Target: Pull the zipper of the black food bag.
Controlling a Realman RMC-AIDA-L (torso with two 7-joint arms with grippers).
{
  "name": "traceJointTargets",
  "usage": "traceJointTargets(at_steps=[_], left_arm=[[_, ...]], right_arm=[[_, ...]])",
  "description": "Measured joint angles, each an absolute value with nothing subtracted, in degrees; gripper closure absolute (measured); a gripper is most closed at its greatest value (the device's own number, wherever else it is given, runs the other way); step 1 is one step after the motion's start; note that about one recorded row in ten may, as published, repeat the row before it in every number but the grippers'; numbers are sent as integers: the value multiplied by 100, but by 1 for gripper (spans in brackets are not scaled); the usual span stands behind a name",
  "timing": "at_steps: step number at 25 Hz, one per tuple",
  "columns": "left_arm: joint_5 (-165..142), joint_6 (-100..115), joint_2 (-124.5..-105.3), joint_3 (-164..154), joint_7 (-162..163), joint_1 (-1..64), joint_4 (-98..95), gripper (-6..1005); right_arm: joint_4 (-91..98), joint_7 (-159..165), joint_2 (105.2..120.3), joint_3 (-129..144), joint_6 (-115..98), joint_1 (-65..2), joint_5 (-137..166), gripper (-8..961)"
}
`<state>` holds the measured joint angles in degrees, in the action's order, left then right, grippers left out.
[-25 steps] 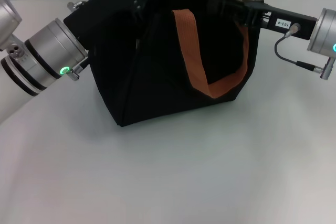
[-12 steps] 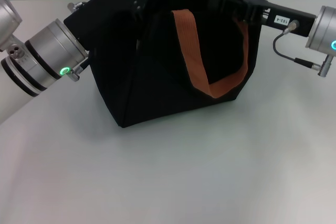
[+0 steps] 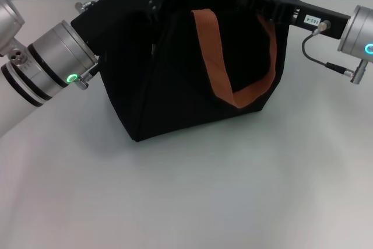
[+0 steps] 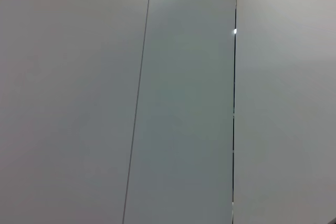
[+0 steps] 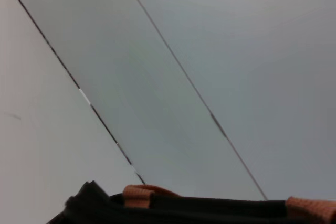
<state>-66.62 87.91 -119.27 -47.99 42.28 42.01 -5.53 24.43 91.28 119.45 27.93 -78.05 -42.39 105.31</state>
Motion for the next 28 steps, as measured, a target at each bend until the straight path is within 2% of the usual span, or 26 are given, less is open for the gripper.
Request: traceJointTargets(at_steps=[16,26,28], left_arm=[[-6624,8768,-11927,-4679,4218,4197,-587,878],[-6595,8695,-11927,-4539,4209,4180,-591,876],[-6580,8596,-11926,-4515,4209,4173,-577,876]], right_arm=[[2494,9044,11928,2781,-7518,-4069,10379,931],[2290,7860,11948,2790,-8104,-3425,9543,917],[2178,7409,11941,2799,-8584,-3196,9058,785]])
